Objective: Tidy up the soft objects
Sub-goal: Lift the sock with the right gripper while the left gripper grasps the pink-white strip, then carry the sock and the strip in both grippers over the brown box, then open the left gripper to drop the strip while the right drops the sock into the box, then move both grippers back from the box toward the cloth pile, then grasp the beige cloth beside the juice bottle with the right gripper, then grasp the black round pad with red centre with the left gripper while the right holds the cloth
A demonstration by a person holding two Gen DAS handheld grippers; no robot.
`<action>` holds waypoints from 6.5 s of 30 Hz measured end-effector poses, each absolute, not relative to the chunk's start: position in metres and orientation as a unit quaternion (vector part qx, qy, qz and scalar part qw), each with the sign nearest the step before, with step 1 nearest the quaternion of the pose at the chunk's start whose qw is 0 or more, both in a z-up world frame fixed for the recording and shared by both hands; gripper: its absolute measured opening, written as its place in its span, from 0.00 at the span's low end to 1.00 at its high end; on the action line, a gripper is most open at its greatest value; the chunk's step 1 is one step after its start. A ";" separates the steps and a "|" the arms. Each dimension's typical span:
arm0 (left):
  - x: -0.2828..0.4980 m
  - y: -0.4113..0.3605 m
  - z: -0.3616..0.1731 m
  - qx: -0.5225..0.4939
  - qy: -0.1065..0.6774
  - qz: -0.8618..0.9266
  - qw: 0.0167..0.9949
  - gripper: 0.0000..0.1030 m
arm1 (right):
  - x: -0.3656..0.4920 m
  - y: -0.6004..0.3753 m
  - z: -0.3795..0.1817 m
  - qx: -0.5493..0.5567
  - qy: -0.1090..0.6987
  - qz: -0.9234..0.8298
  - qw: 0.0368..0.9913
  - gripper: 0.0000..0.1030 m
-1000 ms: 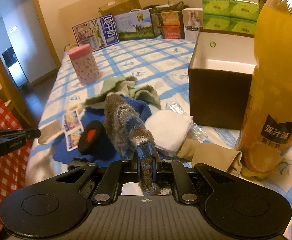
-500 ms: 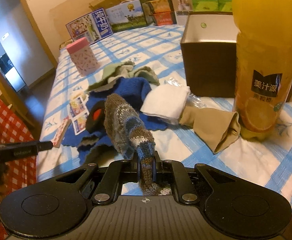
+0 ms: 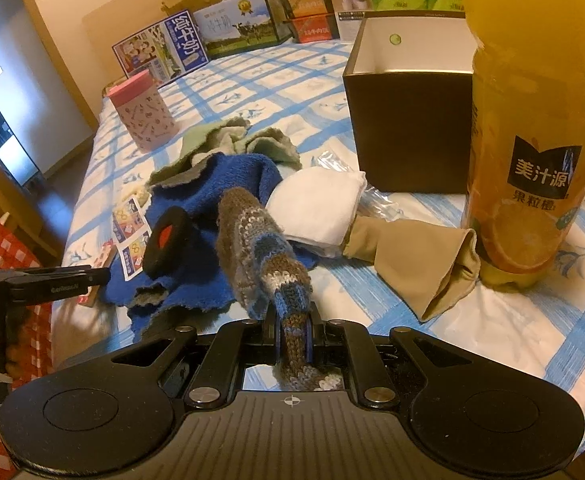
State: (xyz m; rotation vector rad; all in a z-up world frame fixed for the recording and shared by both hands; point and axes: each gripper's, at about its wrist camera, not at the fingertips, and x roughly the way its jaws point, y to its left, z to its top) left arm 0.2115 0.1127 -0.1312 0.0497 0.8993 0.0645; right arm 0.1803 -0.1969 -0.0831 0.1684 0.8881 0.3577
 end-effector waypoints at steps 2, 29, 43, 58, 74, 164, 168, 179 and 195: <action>0.209 0.111 -0.129 0.035 0.432 0.033 0.900 0.22 | 0.179 -0.196 -0.081 0.082 0.425 0.173 0.885 0.11; 0.122 -0.054 -0.005 0.051 0.342 -0.130 0.929 0.22 | 0.091 -0.299 -0.007 0.126 0.365 0.131 0.913 0.11; 0.182 -0.116 0.017 0.064 0.319 -0.181 0.928 0.22 | 0.120 -0.409 0.028 0.112 0.334 0.040 0.935 0.11; 0.319 -0.135 0.035 0.055 0.285 -0.198 0.936 0.22 | 0.276 -0.427 0.049 0.130 0.311 0.106 0.935 0.11; 0.433 -0.176 -0.011 0.040 0.330 -0.219 0.917 0.22 | 0.420 -0.413 -0.003 0.151 0.354 0.149 0.911 0.18; 0.168 0.055 -0.042 -0.033 0.400 -0.016 0.916 0.55 | 0.169 -0.232 -0.074 0.015 0.387 0.094 0.917 0.52; 0.178 0.054 -0.054 -0.027 0.409 -0.019 0.912 0.55 | 0.185 -0.233 -0.087 0.033 0.395 0.076 0.915 0.52; 0.197 0.046 -0.075 -0.025 0.425 -0.042 0.904 0.63 | 0.210 -0.233 -0.110 0.066 0.399 0.051 0.913 0.51; 0.218 -0.019 -0.105 0.097 0.397 -0.059 0.911 0.37 | 0.178 -0.235 -0.083 0.065 0.391 0.055 0.916 0.04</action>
